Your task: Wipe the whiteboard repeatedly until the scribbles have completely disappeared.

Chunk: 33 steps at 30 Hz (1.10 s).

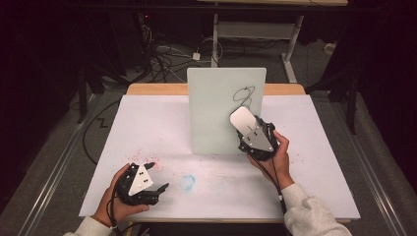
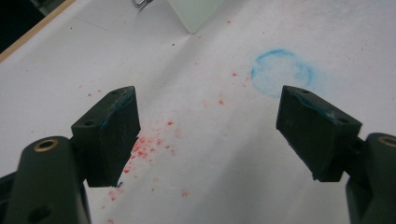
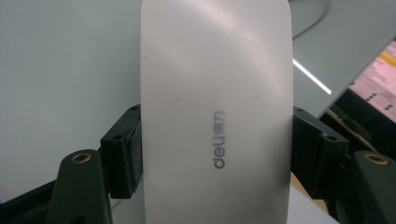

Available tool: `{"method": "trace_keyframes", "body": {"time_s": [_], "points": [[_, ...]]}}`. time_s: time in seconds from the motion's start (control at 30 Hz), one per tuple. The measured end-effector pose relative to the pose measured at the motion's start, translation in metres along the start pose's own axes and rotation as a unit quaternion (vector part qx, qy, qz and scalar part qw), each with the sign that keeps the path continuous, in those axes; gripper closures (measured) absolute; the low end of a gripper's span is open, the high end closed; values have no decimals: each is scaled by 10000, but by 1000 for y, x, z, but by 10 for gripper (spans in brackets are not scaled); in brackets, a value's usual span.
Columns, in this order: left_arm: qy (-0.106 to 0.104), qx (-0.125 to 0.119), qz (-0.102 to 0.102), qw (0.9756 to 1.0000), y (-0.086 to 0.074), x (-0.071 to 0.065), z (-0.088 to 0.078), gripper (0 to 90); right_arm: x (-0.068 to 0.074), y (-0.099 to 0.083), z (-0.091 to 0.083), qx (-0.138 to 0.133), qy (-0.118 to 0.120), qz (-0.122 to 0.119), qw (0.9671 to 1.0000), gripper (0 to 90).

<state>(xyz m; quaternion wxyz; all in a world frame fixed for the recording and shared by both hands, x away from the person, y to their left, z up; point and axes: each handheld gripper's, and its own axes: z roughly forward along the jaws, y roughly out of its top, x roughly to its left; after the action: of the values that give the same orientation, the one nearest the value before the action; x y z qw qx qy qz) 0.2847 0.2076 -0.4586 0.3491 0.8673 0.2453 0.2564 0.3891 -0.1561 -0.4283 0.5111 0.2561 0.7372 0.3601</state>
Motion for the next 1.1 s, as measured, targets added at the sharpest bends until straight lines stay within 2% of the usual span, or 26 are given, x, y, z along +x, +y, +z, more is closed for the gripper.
{"method": "trace_keyframes", "body": {"time_s": [0.07, 0.1, 0.2, 0.23, 0.3, 0.47, 0.53, 0.6, 0.63, 0.7, 0.83, 0.9, 1.0, 1.03, 1.1], "points": [[-15, 15, 39, 10000, 0, -1, 0, 207, 12, -10, -1, 140, 267, -84, 9995, 306], [-8, 9, 43, 10000, 0, -1, 0, 207, 12, -10, -1, 140, 267, -84, 9995, 306], [-19, 35, 49, 10000, 1, -1, 1, 207, 25, -24, -1, 292, 562, -190, 9978, 307], [-21, 36, 55, 10000, 1, -1, 1, 207, 25, -24, -1, 292, 562, -190, 9978, 307], [-19, 39, 60, 10000, 1, -2, 1, 207, 31, -31, -1, 376, 716, -122, 9966, 307], [-26, 38, 66, 10000, 1, -2, 0, 207, 37, -37, -2, 476, 829, -358, 9948, 308], [-27, 54, 91, 9999, 1, -2, 0, 207, 34, -35, -3, 528, 928, -399, 9935, 309], [-19, 58, 101, 9999, 0, -2, 0, 207, 32, -35, -4, 589, 1056, -590, 9909, 309], [-13, 60, 98, 9999, 0, -2, 0, 207, 31, -34, -4, 644, 1051, -720, 9897, 309], [-5, 50, 101, 9999, 0, -1, -1, 207, 31, -35, -4, 804, 884, -1015, 9876, 309], [2, 45, 94, 9999, 1, -1, -1, 207, 28, -37, -4, 704, 853, -915, 9896, 308], [2, 63, 107, 9999, 1, -2, 0, 207, 30, -36, -4, 638, 610, -1036, 9907, 308], [6, 60, 110, 9999, 1, -2, -1, 207, 25, -29, -2, 509, 346, -1055, 9925, 308], [11, 48, 102, 9999, 1, -2, -1, 207, 22, -25, -2, 463, 227, -1039, 9932, 308], [8, 43, 95, 9999, 0, -1, -1, 207, 11, -18, -1, 365, 49, -845, 9957, 308]]}}
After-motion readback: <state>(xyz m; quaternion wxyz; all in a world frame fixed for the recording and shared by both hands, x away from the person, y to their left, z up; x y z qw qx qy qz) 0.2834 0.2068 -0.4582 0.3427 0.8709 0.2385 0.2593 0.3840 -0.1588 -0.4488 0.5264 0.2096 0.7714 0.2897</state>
